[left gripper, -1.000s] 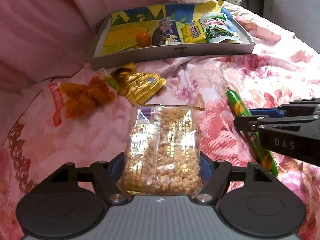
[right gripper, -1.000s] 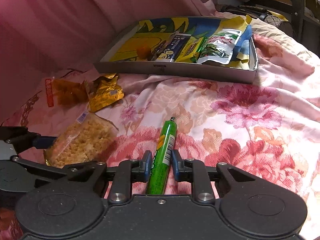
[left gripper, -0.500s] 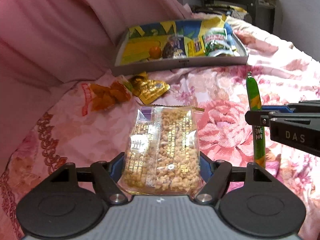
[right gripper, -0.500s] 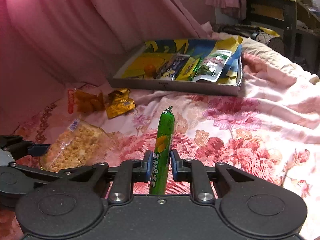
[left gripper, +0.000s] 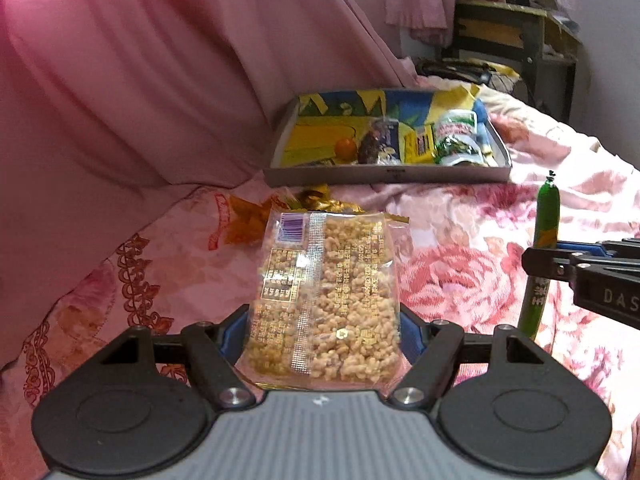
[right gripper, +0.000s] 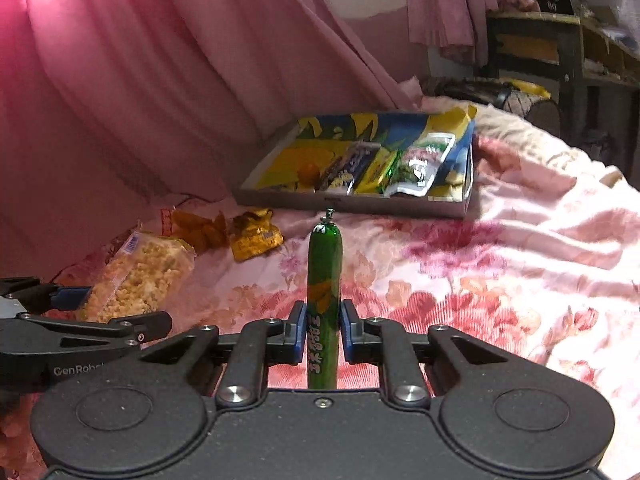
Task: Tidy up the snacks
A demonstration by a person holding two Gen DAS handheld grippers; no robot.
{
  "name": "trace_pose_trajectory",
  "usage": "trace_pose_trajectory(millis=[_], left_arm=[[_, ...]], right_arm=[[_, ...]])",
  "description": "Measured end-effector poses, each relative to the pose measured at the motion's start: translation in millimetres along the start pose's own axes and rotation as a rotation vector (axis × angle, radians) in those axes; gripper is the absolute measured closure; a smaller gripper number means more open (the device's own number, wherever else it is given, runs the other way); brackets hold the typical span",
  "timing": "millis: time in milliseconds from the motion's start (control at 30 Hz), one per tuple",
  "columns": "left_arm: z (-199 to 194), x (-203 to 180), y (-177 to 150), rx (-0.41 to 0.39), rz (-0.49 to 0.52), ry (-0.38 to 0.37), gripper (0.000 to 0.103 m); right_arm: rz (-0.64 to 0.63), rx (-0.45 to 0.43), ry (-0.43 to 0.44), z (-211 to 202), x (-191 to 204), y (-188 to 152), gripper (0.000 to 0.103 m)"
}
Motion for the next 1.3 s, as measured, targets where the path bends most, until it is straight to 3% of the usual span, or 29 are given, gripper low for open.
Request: trace_pose_trajectory(millis=[700,1133,1300], left_arm=[[16.4,9.0,16.6,-0.038,-0.050,0.022,0.026],[56.8,13.8,69.9,-0.120,-0.103,0.020,0.026],[87.0,13.0,105.1,-0.135,-0.105,0.020,0.026]], right_arm=[[-0.019,-0.054,0.032,9.3,5.5,26.2,0.085],[-0.145,-0.085,0.072,51.5,-8.8,91.0,0.085],[-0.104,-0.110,0.085,83.5,-26.4,115.9,0.085]])
Point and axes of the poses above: each gripper's, at about its wrist camera, not at the fingertips, and z roughly the way its jaws point, x to its left, y to its top, the point moved 6 cm from there along z, roughly the way its jaws point, and after that the axes turned 7 degrees about y, right-handed, at the moved point
